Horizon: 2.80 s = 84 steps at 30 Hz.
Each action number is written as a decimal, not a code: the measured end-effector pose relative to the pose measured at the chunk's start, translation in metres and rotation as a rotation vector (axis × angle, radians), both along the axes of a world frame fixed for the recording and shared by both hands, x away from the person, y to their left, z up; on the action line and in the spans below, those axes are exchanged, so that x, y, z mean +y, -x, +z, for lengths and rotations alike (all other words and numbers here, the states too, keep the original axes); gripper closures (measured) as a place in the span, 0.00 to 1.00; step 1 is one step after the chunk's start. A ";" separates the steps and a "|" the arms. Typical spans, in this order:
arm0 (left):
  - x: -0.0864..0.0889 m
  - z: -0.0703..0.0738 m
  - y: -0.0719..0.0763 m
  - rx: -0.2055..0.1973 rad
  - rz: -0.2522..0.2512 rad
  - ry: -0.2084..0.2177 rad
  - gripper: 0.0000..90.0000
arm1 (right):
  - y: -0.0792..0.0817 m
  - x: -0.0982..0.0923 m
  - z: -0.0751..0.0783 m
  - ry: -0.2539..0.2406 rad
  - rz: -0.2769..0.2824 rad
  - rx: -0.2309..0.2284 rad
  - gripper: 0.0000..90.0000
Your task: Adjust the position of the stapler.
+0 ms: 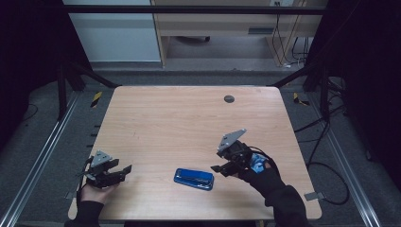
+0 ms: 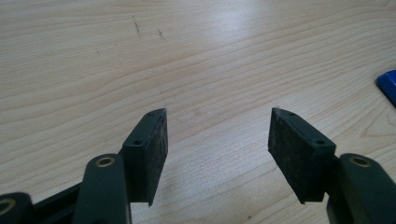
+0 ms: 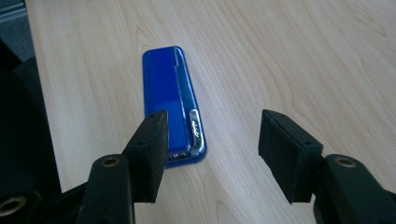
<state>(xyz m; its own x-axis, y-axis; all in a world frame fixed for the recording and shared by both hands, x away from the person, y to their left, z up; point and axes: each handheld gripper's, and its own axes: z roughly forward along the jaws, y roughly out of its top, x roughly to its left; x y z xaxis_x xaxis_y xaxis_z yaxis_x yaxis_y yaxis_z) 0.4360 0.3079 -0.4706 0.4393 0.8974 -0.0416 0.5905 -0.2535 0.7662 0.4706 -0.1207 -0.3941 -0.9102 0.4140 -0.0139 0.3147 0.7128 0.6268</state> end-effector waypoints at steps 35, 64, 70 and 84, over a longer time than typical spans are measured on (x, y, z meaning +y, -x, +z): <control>-0.005 -0.005 -0.002 0.033 -0.031 -0.029 0.42 | -0.006 0.080 -0.049 0.172 0.114 0.077 0.52; -0.006 -0.007 -0.004 0.049 -0.036 -0.034 0.42 | -0.016 0.083 -0.058 0.224 0.202 0.107 0.73; -0.006 -0.008 -0.004 0.050 -0.038 -0.036 0.42 | -0.015 0.081 -0.057 0.237 0.220 0.102 0.73; -0.007 -0.008 -0.004 0.056 -0.044 -0.034 0.42 | -0.001 0.070 -0.055 0.226 0.343 0.096 0.73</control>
<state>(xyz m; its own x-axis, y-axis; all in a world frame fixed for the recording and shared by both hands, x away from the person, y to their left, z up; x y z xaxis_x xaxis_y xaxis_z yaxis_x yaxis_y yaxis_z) 0.4398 0.3004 -0.4789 0.4762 0.8786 -0.0369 0.6200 -0.3057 0.7226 0.4721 -0.0504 -0.4489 -0.9963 0.0833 0.0216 0.0846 0.9027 0.4219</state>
